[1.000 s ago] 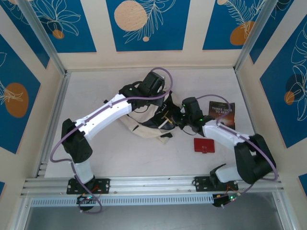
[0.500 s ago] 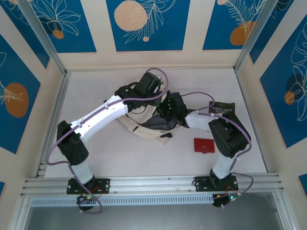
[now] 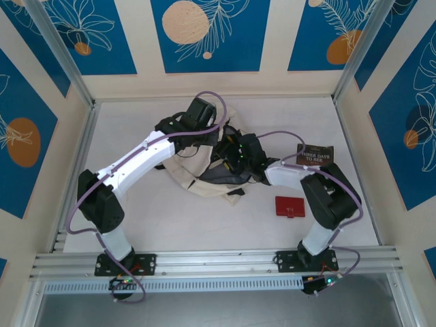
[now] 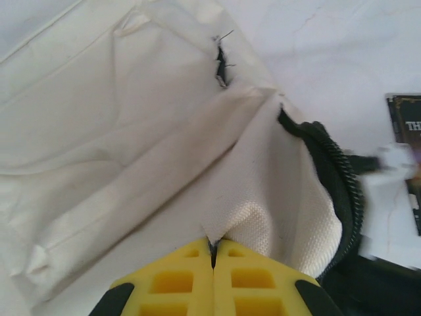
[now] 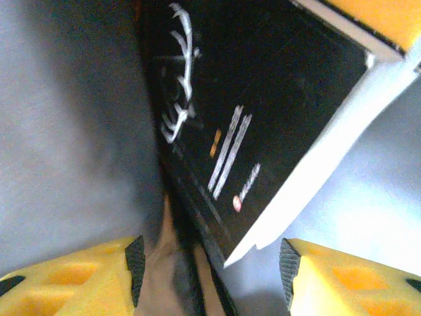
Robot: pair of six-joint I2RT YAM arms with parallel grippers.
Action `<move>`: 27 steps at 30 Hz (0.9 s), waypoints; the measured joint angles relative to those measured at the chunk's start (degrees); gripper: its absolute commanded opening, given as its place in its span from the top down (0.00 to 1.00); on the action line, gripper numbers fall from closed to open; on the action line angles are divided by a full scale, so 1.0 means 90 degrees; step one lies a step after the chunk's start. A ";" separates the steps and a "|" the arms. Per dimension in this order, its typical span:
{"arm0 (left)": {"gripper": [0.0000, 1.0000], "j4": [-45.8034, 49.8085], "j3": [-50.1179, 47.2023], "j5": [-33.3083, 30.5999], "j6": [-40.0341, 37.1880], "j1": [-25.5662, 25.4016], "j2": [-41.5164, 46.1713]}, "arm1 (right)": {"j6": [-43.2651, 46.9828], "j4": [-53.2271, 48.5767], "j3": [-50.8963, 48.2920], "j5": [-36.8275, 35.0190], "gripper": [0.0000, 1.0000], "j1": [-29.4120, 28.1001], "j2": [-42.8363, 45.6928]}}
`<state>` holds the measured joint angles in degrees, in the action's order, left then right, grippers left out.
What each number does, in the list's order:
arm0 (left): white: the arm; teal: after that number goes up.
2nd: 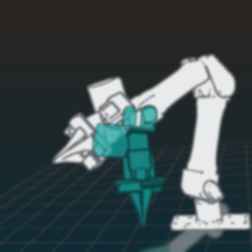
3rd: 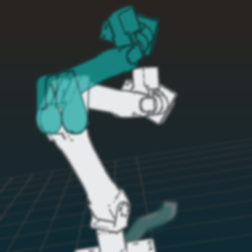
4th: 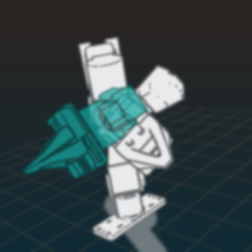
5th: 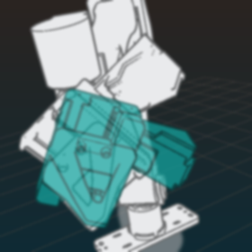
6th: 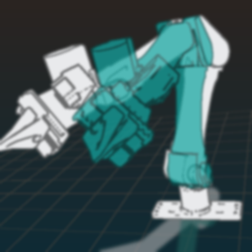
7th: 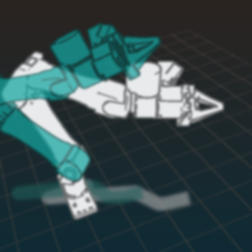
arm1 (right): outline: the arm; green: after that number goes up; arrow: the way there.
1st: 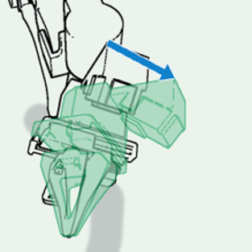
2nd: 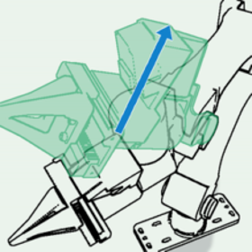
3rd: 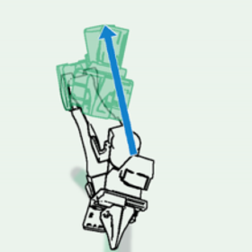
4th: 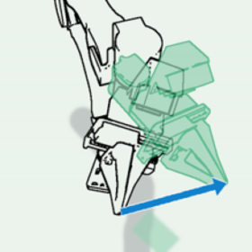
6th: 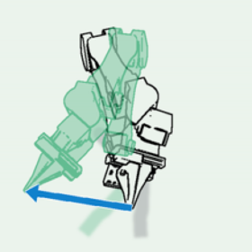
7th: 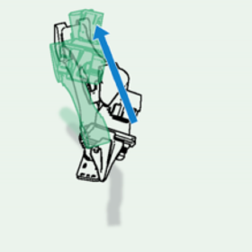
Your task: Pack books, pencil case, and school supplies into a backpack
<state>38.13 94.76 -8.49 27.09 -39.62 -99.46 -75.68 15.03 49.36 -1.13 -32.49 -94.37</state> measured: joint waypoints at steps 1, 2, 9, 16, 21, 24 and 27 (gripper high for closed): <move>1.00 -0.0002 -0.0061 0.0034 0.0000 0.0061 0.0000 | 0.0228 -0.0187 -0.0070 0.0032 0.39 0.0007 0.0260; 1.00 -0.0010 -0.0109 0.0066 -0.0002 0.0107 0.0000 | 0.0425 -0.0355 -0.0143 0.0056 0.39 0.0010 0.0493; 1.00 -0.0287 -0.0833 0.0112 -0.0022 0.0367 0.0092 | 0.1812 -0.2307 -0.0559 -0.0330 0.31 0.0206 0.2115; 1.00 -0.0483 -0.1746 0.0401 -0.0022 0.0612 0.0299 | 0.2985 -0.4192 -0.0141 -0.1073 0.28 0.1605 0.2526; 1.00 -0.0393 -0.2144 0.0430 -0.0019 0.0634 0.0593 | 0.3864 -0.5119 0.0782 -0.2025 0.25 0.2140 0.1591; 1.00 -0.0257 -0.2246 0.0338 -0.0019 0.0702 0.0709 | 0.4214 -0.5445 0.1122 -0.2361 0.23 0.2370 0.1015; 0.83 -0.0175 -0.2373 0.0325 -0.0019 0.0787 0.0835 | 0.4401 -0.5625 0.1273 -0.2489 0.22 0.2769 0.0466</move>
<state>36.56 73.41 -5.56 26.92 -32.53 -91.94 -36.07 -35.59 60.82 -23.53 -7.57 -90.17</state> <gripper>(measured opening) 0.049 0.776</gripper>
